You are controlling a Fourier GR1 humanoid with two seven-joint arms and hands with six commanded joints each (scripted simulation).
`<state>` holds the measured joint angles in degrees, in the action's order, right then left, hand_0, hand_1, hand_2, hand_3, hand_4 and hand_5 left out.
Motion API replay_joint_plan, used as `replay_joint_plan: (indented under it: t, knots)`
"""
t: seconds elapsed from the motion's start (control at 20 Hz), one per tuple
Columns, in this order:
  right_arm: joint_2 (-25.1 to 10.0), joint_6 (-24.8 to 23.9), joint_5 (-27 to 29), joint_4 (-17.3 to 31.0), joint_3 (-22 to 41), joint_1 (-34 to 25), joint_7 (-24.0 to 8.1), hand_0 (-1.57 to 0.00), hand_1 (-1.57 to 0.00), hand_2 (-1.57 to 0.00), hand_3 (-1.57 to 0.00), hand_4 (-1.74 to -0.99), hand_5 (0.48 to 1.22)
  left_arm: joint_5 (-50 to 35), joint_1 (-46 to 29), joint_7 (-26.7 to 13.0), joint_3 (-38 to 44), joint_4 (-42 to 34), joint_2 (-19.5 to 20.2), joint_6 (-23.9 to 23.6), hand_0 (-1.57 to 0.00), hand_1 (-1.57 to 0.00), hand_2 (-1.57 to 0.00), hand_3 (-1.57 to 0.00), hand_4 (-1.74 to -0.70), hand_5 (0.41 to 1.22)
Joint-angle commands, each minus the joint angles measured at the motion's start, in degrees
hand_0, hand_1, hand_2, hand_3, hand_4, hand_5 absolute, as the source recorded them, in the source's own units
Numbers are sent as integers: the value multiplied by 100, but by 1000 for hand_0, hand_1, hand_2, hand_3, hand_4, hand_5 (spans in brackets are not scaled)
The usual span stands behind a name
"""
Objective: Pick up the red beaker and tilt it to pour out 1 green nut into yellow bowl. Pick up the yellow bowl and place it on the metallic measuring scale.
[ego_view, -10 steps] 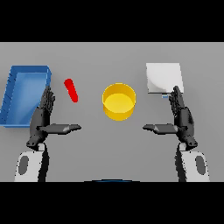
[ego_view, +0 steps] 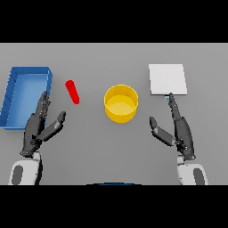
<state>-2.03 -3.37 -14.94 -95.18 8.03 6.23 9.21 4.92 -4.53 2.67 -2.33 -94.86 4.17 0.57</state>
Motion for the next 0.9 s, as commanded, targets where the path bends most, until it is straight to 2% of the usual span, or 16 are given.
replay_joint_plan:
  t: [0.0,0.1,0.2,0.35,0.5,0.75,0.85]
  knots:
    - [-5,-3,-35,-101,26,3,-125,1,1,1,1,-1126,668,25,11,-117,-27,-30,18,9,1,1,1,1,-1096,615]
    - [-35,-79,-179,-216,63,87,-185,1,1,1,1,-1112,659,136,25,-244,-93,-13,18,-12,1,1,1,1,-1096,616]
    - [-4,-23,-83,-189,48,65,-247,1,1,1,1,-1121,658,252,199,-433,-135,96,12,-62,1,1,1,1,-1090,612]
    - [6,-51,-167,-276,92,47,-419,1,1,1,1,-1130,650,367,510,-176,-87,588,-13,-140,1,1,1,1,-1106,623]
    - [7,49,99,-271,-21,54,-342,1,1,1,1,-1171,653,434,996,71,-10,1245,-68,-206,1,1,1,1,-1139,636]
    - [-18,103,180,-237,-60,-15,-284,1,1,1,1,-1222,667,418,1785,193,258,2191,-70,-350,1,1,1,1,-1151,630]
    - [10,69,192,-141,-92,-70,-275,1,1,1,1,-1230,666,425,2056,361,327,2617,-114,-387,1,1,1,1,-1163,631]
